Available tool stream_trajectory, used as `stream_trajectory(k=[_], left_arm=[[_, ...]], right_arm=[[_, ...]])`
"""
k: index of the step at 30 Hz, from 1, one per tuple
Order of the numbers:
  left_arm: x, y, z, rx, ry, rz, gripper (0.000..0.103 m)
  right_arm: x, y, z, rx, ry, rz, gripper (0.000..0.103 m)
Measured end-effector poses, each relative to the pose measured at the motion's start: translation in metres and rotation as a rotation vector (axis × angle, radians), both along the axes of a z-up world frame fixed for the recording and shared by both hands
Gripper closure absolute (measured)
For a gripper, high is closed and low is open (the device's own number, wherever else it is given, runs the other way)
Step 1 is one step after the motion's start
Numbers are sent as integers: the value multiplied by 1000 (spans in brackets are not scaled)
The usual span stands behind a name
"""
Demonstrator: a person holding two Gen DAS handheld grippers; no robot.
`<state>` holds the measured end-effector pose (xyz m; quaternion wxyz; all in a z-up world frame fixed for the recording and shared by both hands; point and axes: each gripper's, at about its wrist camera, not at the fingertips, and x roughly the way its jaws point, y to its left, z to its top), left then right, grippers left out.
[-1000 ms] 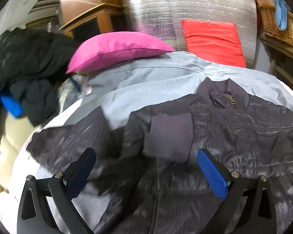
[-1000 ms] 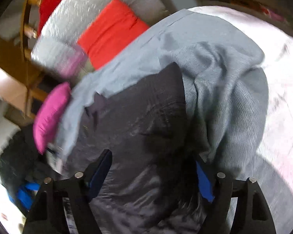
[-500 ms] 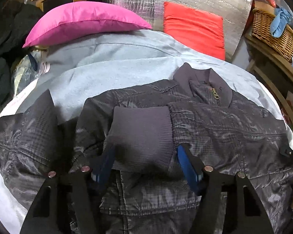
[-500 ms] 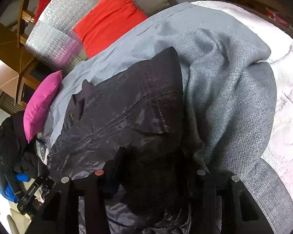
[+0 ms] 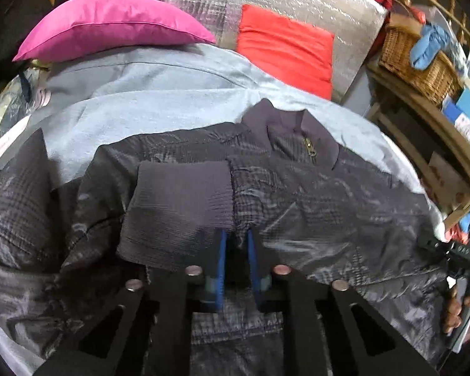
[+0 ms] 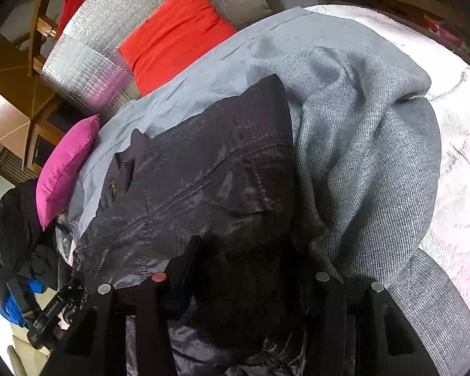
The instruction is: Fold large clothes
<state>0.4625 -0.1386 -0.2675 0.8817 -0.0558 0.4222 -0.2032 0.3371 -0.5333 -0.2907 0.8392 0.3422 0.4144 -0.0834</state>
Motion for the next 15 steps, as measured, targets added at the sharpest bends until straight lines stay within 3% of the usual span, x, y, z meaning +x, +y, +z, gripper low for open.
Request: stream_trajectory(k=[1,10,15], left_arm=[[-1,1,2,-11,0,2,97],[-29,8,23,-7,-33,0,99],[-62,22,46,-50,-85,4,101]], right_arm=[[0,0,0,-1,0,1,50],[-3,1,1,-7,4,-6,50],[-2,2,1,-26,6,-11,50]])
